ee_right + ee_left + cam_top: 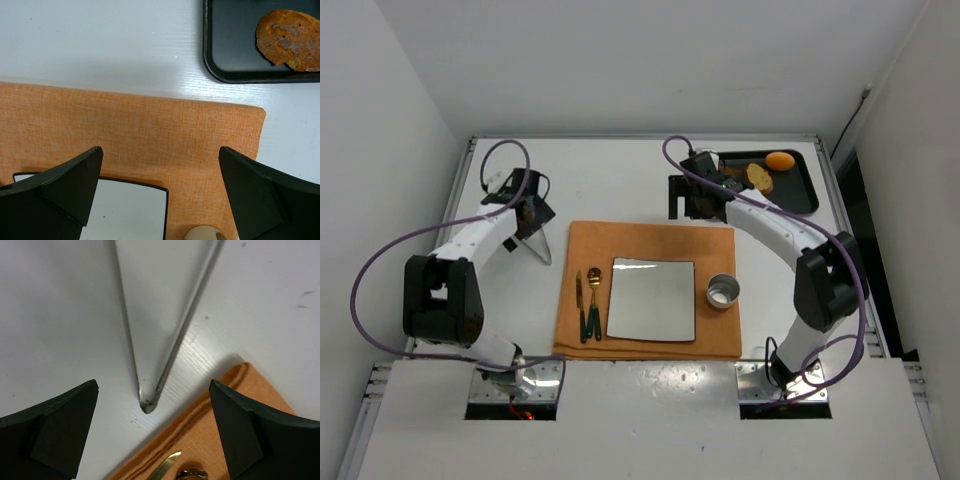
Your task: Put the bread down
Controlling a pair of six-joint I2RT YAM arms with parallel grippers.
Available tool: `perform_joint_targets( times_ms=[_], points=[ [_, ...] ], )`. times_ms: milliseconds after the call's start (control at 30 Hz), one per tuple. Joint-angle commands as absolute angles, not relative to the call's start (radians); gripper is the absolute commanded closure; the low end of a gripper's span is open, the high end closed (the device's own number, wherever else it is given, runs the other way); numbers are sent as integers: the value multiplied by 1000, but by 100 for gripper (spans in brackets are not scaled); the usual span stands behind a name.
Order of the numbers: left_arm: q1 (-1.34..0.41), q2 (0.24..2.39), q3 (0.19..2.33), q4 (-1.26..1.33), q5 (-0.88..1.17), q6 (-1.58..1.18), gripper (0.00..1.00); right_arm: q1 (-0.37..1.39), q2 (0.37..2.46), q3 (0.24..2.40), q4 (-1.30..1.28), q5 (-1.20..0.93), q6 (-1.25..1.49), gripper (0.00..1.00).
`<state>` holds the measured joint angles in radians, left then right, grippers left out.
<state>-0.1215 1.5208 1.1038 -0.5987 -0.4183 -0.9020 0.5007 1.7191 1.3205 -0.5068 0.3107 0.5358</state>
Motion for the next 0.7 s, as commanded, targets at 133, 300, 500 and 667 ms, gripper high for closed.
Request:
perform_joint_targets(
  times_ms=[133,300,500,667],
  points=[
    [-92,1667,1146,-583,-428,-922,0,500,1686,1307,-469,296,541,0],
    [-92,1766,1190,-583,-442,-904,0,500,1686,1316,-469,296,532,0],
    [-72,1828,1181,-571,-463,-931,0,500,1696,1316,-469,278,532,0],
    [-31,1850,1172,-486,-454,-905,0,500,1697,1316,-469,278,532,0]
  ],
)
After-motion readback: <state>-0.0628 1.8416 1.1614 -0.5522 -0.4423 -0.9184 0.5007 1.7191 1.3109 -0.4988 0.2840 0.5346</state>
